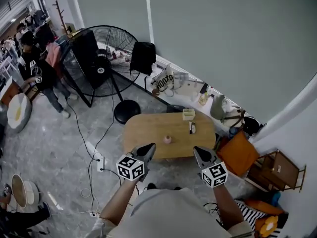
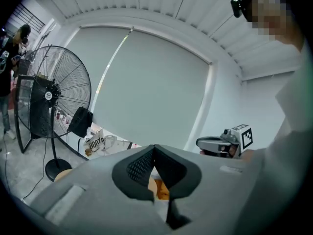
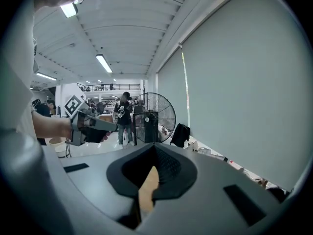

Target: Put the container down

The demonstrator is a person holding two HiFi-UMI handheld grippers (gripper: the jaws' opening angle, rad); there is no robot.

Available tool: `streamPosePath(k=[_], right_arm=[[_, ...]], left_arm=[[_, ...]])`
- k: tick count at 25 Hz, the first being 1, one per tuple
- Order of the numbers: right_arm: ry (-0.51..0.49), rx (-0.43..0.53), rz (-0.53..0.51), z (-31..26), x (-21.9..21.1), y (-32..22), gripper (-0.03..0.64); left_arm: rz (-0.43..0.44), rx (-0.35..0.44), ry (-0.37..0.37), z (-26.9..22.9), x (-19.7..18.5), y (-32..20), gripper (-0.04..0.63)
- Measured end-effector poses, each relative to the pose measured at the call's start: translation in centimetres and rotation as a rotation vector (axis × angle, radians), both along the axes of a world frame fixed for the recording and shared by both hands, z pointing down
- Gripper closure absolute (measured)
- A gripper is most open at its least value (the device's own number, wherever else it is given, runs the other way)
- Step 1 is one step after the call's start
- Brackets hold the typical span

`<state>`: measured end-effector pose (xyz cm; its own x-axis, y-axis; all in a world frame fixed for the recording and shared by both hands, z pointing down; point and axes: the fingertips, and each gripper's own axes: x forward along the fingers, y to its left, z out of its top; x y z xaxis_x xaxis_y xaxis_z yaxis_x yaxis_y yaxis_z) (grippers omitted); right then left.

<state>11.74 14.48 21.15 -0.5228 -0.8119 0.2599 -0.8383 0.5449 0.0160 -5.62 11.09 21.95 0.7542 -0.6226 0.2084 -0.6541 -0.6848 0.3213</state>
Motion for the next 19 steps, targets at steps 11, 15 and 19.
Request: streamPosePath(k=[11, 15, 19], right_arm=[[0.021, 0.02, -0.038, -0.4, 1.0, 1.2, 0.614], [0.019, 0.018, -0.035, -0.3, 1.3, 1.4, 0.614], [0.015, 0.028, -0.029, -0.4, 1.5, 1.5, 0.614]], left_arm=[[-0.023, -0.012, -0.01, 0.9, 1.4, 1.9, 0.575], [-0.03, -0.019, -0.009, 1.1, 1.5, 2.2, 0.575], [-0.033, -0.016, 0.0, 0.8, 1.6, 2.4, 0.575]])
